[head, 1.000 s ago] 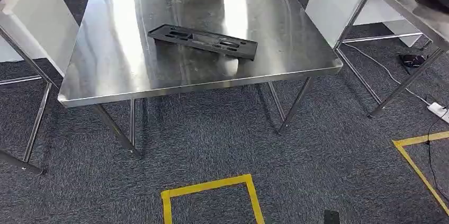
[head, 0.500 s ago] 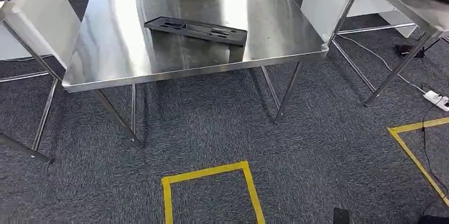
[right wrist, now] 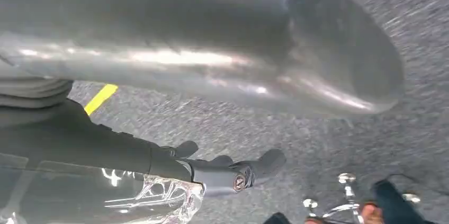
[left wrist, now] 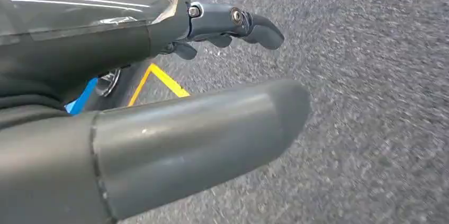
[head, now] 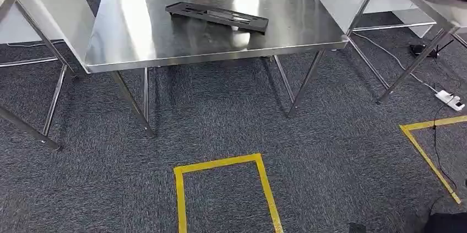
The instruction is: Take the parts from the cabinet and place them on the table.
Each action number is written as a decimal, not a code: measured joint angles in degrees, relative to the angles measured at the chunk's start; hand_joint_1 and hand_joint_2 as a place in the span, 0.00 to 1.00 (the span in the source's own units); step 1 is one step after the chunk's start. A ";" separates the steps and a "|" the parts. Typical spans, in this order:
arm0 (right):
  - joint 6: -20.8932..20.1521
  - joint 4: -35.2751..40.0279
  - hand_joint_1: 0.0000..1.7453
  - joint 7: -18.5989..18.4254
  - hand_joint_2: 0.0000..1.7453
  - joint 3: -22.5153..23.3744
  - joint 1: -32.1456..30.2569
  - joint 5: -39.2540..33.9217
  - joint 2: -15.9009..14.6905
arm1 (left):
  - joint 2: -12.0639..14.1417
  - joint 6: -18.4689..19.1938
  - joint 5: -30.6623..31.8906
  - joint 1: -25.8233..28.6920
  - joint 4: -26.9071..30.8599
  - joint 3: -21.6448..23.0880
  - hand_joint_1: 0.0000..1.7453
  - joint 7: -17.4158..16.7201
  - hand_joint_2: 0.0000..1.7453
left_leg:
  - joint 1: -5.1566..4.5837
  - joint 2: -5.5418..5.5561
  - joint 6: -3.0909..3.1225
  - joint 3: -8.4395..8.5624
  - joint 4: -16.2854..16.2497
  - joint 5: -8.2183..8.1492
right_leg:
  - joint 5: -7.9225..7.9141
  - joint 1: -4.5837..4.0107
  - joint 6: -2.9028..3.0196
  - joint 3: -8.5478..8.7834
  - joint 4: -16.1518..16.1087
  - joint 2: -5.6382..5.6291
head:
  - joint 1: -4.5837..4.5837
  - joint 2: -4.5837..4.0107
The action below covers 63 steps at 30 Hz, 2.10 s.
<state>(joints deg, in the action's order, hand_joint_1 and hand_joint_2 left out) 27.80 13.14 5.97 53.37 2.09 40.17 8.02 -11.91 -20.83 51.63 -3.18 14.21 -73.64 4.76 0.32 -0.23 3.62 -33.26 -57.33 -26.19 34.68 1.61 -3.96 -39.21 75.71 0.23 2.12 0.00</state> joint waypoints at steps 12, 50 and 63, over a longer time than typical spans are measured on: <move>0.48 -0.07 0.00 0.55 0.00 0.00 -0.55 0.85 -0.18 | -0.02 0.15 -0.02 0.96 0.00 0.00 0.00 0.55 0.00 | 0.32 0.37 -3.24 -4.83 -5.28 -3.51 | -5.81 -0.30 3.69 12.92 -22.30 0.30 | -0.39 0.00; 0.55 -0.48 0.00 10.14 0.00 3.06 0.76 -2.64 -0.09 | 0.96 -1.22 0.94 0.94 -0.72 -0.35 0.00 2.78 0.00 | 1.02 2.02 -3.94 2.48 -8.46 -0.97 | -8.23 -0.81 3.07 8.05 -19.43 -0.20 | -0.50 -0.02; -0.20 -0.48 0.00 10.27 0.00 4.20 0.48 -3.50 -0.37 | 1.18 -1.22 0.68 0.97 -1.27 -0.33 0.00 2.93 0.00 | 0.75 -2.89 -1.05 4.88 1.60 -2.92 | -3.40 -0.16 -0.32 2.80 -6.09 -0.41 | 0.11 -0.02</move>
<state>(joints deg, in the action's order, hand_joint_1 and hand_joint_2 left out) 27.61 12.66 16.24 57.57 2.57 36.68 7.65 -10.73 -22.05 52.30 -2.21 12.94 -73.96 7.69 1.07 -3.13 2.57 -28.39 -55.73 -29.11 31.27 1.45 -4.28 -36.41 69.62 -0.17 2.23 -0.02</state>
